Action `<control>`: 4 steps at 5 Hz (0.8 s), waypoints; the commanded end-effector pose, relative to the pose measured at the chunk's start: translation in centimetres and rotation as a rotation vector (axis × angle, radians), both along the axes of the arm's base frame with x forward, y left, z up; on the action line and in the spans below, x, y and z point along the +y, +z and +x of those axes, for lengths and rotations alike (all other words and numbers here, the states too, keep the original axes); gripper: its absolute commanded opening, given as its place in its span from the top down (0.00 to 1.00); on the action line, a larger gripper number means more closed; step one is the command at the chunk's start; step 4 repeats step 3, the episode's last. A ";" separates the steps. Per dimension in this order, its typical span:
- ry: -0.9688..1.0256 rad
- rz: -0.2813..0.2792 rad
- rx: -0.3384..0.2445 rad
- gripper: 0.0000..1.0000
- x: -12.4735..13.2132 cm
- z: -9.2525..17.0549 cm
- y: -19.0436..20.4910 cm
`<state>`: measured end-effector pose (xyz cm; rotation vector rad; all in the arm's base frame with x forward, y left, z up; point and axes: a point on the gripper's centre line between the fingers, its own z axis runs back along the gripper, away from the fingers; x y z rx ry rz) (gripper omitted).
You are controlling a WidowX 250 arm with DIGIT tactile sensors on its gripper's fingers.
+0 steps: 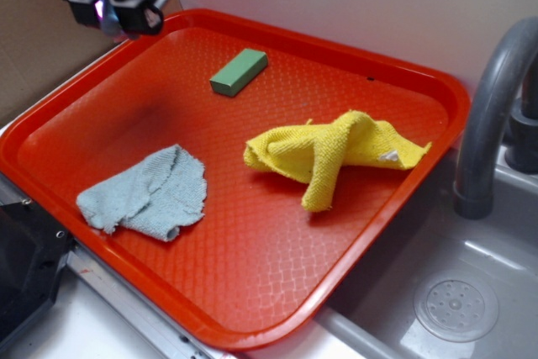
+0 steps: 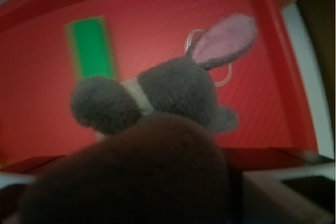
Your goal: Grab the gray animal.
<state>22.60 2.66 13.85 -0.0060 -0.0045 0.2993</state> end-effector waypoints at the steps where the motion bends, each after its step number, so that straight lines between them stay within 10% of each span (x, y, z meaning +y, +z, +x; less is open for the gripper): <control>1: -0.231 -0.156 -0.182 1.00 -3.4 -4.1 9.7; 2: -0.222 -0.241 -0.211 1.00 -3.2 -4.7 10.9; 4: -0.263 -0.236 -0.182 1.00 -1.9 -3.1 10.1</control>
